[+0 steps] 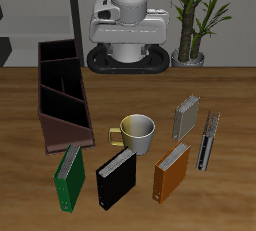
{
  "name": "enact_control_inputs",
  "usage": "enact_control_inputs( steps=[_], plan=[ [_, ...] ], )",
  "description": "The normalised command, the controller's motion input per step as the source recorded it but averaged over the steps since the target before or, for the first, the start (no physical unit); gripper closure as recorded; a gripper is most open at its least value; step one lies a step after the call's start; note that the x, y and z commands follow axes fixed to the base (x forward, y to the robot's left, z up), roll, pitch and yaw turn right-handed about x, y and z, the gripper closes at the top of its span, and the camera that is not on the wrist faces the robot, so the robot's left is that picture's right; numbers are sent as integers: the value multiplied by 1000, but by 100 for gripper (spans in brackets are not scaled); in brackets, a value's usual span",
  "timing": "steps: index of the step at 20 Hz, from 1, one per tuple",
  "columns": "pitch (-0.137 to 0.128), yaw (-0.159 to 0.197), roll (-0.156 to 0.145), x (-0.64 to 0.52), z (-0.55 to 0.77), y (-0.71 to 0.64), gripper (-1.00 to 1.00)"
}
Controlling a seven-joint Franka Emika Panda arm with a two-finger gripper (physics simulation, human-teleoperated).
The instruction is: Place the orange book into the right desk caddy's back compartment
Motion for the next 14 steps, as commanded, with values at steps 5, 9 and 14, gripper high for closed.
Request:
enact_control_inputs(
  steps=[5,9,14],
  plan=[
    [-4,-12,47,195,103,-125,-100],
    [-20,27,-14,190,98,-208,-100],
    [-16,-5,12,216,112,-173,-100]
  ],
)
